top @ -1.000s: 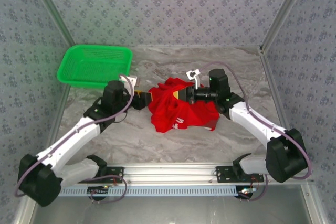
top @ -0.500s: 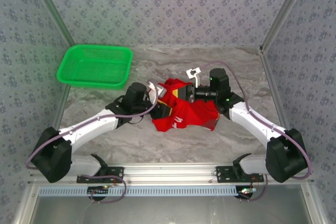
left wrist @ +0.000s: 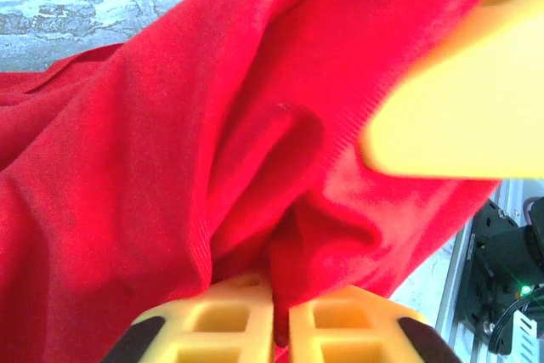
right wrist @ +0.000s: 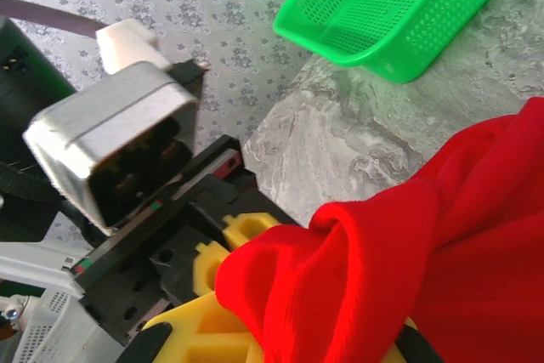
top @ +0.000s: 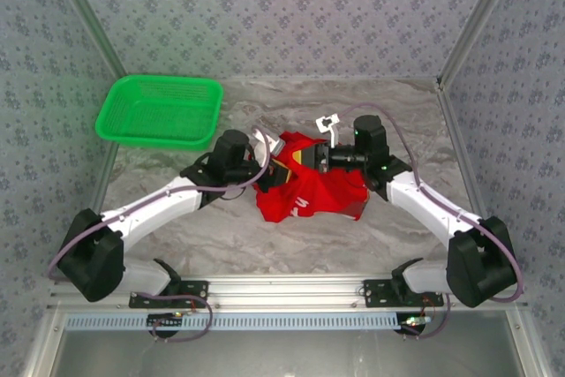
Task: Fold the inside-out t-shirt
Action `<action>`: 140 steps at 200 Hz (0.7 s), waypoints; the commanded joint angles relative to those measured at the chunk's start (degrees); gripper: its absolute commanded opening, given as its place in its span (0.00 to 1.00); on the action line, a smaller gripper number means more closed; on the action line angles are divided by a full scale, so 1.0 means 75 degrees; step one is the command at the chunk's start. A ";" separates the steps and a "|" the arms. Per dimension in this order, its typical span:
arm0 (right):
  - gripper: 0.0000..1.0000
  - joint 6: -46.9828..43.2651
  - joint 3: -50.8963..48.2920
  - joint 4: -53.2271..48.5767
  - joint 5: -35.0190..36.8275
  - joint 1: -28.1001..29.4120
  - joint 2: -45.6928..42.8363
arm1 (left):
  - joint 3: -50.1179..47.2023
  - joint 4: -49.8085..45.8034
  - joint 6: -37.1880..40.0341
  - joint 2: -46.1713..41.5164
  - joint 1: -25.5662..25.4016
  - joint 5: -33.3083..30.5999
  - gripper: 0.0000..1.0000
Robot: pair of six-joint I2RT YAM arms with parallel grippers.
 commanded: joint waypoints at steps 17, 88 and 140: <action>0.00 -0.0707 0.0478 -0.1252 0.1176 -0.0068 -0.0161 | 0.0294 -0.0647 0.0395 -0.0818 0.0029 0.0512 0.01; 0.32 -0.3012 0.2577 -0.5317 0.5479 0.0548 0.0046 | 0.1488 -0.1686 0.0051 -0.1314 0.0038 -0.0488 0.00; 0.52 -0.4098 0.1782 -0.4527 0.2915 0.0549 -0.1313 | 0.2485 -0.2977 -0.0034 -0.0831 0.0029 -0.0601 0.00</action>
